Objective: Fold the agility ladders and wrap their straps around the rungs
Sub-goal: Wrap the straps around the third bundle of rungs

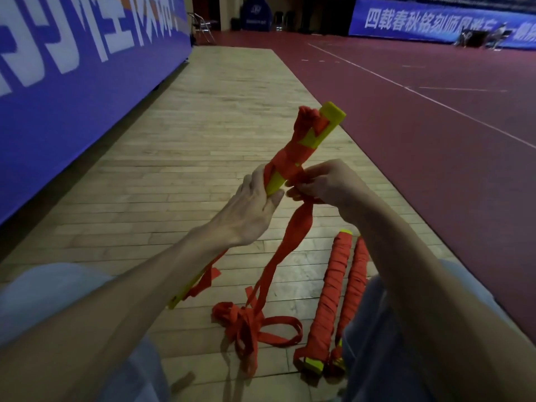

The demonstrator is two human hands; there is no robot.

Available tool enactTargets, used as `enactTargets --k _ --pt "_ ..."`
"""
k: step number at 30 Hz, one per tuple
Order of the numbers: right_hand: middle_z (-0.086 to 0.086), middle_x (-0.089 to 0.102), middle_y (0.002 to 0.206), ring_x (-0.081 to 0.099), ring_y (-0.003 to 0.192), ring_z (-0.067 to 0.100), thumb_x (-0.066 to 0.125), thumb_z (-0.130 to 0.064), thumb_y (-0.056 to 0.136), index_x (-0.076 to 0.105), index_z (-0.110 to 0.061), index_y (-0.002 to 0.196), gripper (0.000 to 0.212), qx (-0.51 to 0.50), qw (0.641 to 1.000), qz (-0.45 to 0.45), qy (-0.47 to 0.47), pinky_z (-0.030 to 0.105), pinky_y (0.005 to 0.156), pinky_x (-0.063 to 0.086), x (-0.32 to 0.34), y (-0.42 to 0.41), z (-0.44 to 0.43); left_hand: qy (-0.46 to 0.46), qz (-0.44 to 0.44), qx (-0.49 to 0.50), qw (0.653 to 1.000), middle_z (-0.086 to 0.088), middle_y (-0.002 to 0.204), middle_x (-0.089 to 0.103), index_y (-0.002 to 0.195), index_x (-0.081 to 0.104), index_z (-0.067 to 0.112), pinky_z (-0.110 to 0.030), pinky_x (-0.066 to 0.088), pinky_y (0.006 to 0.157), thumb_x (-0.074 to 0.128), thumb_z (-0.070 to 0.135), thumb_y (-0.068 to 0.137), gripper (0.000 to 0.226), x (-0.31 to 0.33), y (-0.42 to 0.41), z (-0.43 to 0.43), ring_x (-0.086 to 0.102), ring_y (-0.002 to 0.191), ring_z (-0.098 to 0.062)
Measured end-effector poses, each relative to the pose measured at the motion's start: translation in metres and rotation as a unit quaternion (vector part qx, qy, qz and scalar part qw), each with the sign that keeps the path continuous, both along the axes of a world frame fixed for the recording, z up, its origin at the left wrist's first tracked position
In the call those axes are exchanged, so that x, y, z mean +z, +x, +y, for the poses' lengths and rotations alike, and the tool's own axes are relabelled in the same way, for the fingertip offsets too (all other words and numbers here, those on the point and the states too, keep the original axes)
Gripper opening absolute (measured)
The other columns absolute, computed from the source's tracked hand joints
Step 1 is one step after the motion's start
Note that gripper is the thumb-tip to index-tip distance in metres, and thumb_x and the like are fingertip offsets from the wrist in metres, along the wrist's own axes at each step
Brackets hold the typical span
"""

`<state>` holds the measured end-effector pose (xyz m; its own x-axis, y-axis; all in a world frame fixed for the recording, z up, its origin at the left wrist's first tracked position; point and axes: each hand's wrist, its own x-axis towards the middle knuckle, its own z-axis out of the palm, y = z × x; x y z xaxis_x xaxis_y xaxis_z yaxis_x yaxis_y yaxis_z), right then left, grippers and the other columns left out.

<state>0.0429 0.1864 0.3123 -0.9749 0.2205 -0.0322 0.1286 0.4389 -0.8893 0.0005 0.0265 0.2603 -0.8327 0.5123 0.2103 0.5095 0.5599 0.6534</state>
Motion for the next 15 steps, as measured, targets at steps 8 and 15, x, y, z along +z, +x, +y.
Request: enactTargets --k 8,15 --pt "0.008 0.057 0.067 0.055 0.061 0.017 0.030 0.012 0.086 0.064 -0.002 0.086 0.037 -0.017 0.998 0.029 -0.056 0.031 0.059 0.053 0.002 0.002 -0.018 0.040 0.043 0.076 0.995 0.007 0.087 0.058 0.117 0.053 0.024 -0.028 0.044 0.071 0.074 0.047 0.081 0.048 0.016 -0.005 -0.013 0.059 0.085 -0.017" --pt "-0.004 0.055 0.069 0.047 0.055 0.004 0.051 -0.048 0.096 0.061 -0.014 0.084 0.038 0.000 0.996 0.093 0.019 0.021 0.056 0.036 -0.002 0.002 -0.033 0.022 0.202 0.082 0.976 0.001 0.094 0.059 0.129 0.042 0.015 -0.030 0.048 0.069 0.071 0.041 0.086 0.058 0.011 0.006 -0.010 0.065 0.089 -0.025"
